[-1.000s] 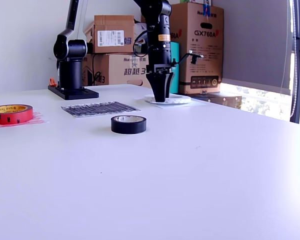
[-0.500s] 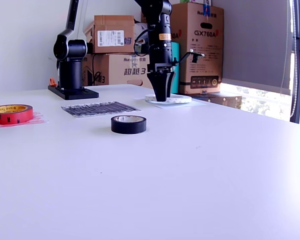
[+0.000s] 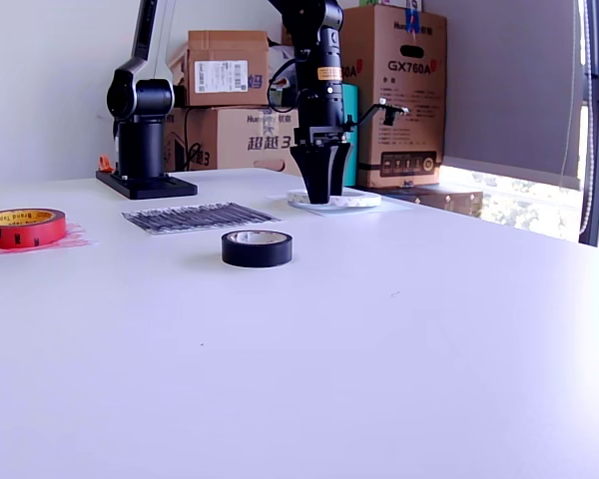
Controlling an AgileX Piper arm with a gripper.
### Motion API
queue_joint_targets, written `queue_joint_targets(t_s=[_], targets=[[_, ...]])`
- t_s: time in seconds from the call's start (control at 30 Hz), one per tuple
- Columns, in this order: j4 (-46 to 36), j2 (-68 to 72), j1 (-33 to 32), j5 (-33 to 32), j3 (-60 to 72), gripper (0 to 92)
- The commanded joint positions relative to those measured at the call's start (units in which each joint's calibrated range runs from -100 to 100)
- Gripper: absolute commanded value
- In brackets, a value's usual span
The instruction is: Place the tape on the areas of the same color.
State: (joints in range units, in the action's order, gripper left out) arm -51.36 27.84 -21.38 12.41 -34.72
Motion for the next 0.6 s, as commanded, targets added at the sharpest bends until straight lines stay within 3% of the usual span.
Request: queue_joint_targets(t_s=[0.0,0.57], targets=[[0.15,-0.53,-0.42,0.35,-0.13,67.2],[-0.11,-1.65,-0.74,-1.13,2.23,67.2]])
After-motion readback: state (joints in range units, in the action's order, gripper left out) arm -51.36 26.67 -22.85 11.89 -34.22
